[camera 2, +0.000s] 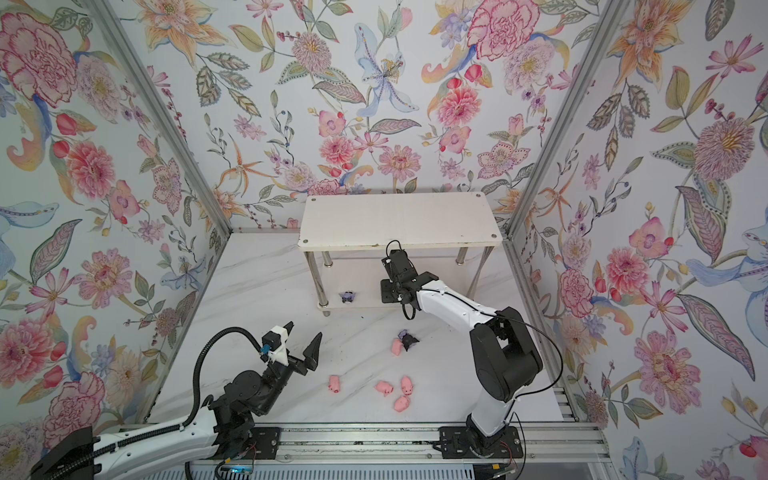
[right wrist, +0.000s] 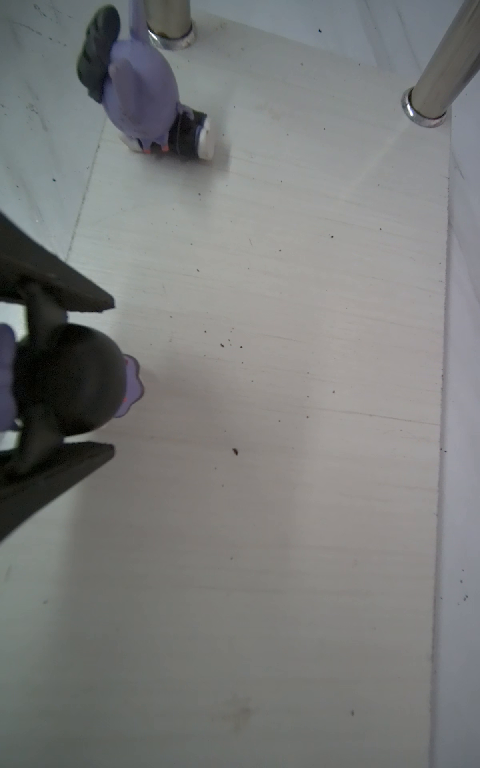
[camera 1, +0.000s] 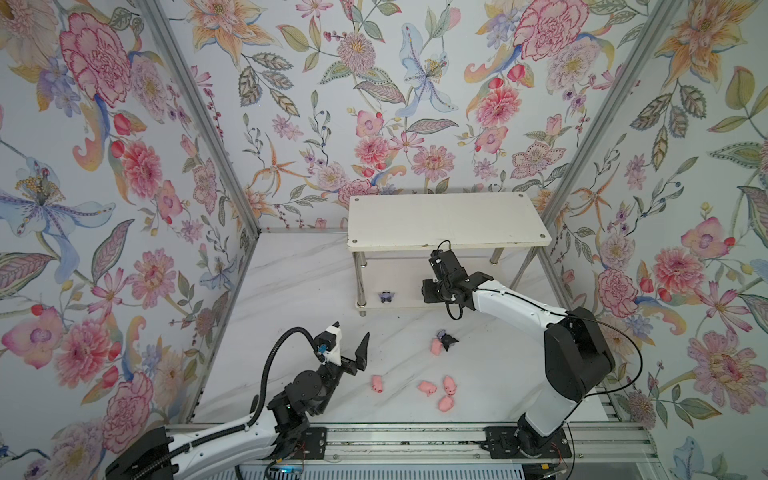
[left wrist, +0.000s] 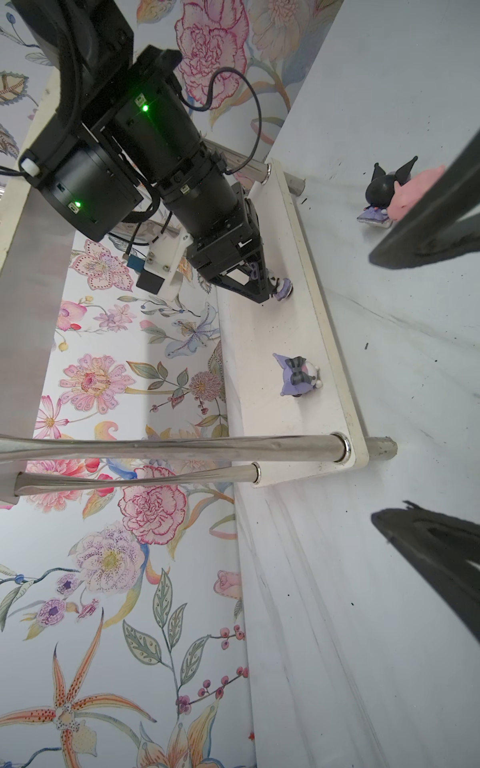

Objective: Place and organize the plastic toys onto the shelf
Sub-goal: 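Lower the black figurine onto the lower shelf beside the purple figurine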

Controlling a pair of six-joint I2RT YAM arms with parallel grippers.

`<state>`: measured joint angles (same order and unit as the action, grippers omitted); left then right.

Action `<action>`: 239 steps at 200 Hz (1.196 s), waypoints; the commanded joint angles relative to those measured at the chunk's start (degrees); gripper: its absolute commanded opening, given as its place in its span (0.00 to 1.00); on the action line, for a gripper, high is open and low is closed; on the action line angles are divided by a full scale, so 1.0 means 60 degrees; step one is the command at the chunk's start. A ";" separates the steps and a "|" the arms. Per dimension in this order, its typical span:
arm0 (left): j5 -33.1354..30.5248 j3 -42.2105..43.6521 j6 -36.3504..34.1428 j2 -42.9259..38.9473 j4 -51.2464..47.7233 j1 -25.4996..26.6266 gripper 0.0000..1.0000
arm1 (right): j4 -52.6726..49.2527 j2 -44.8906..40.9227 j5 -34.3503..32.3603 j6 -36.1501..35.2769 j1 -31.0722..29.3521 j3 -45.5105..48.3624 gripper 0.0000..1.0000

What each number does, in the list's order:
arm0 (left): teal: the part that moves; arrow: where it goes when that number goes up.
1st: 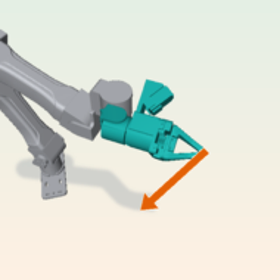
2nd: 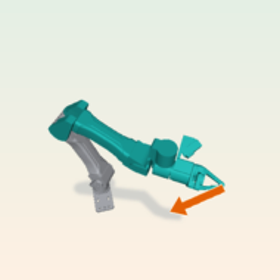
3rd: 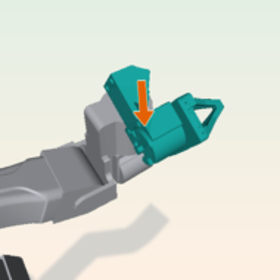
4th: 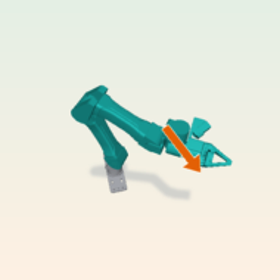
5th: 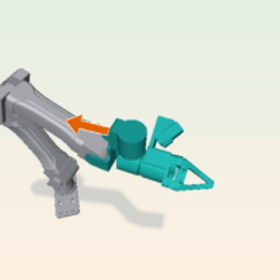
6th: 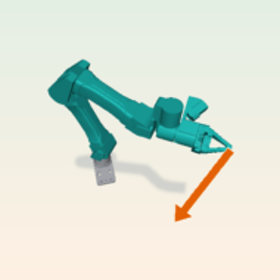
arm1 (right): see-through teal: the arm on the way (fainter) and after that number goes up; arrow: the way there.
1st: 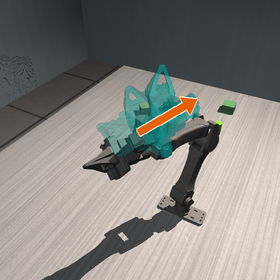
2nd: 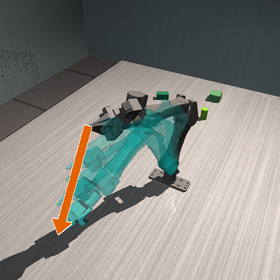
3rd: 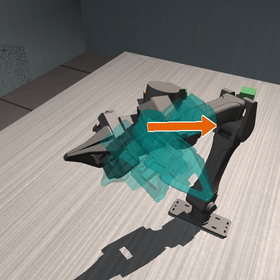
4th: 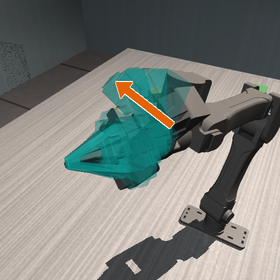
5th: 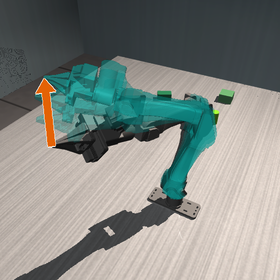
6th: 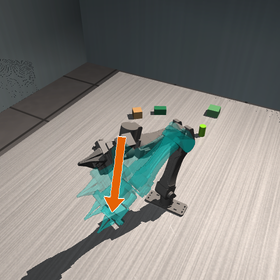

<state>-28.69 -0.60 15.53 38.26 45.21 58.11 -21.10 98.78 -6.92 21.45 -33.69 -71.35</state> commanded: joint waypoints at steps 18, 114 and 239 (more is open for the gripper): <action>0.0108 0.1358 0.0136 0.0008 0.0258 -0.0148 0.90 | -0.0684 -0.0150 -0.0078 0.0197 0.0269 0.0052 0.24; 0.0130 0.1429 0.0178 0.0010 0.0322 -0.0172 0.90 | -0.0661 0.0276 0.0275 0.0287 0.0150 -0.0207 0.60; 0.0152 0.1519 0.0224 -0.0268 0.0214 -0.0179 0.90 | -0.0672 -0.0074 0.0237 0.0436 0.0013 -0.0125 0.72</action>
<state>-28.67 -0.60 15.94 37.39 45.67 57.74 -23.40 99.98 -5.41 23.18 -33.54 -71.59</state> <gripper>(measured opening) 0.905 0.719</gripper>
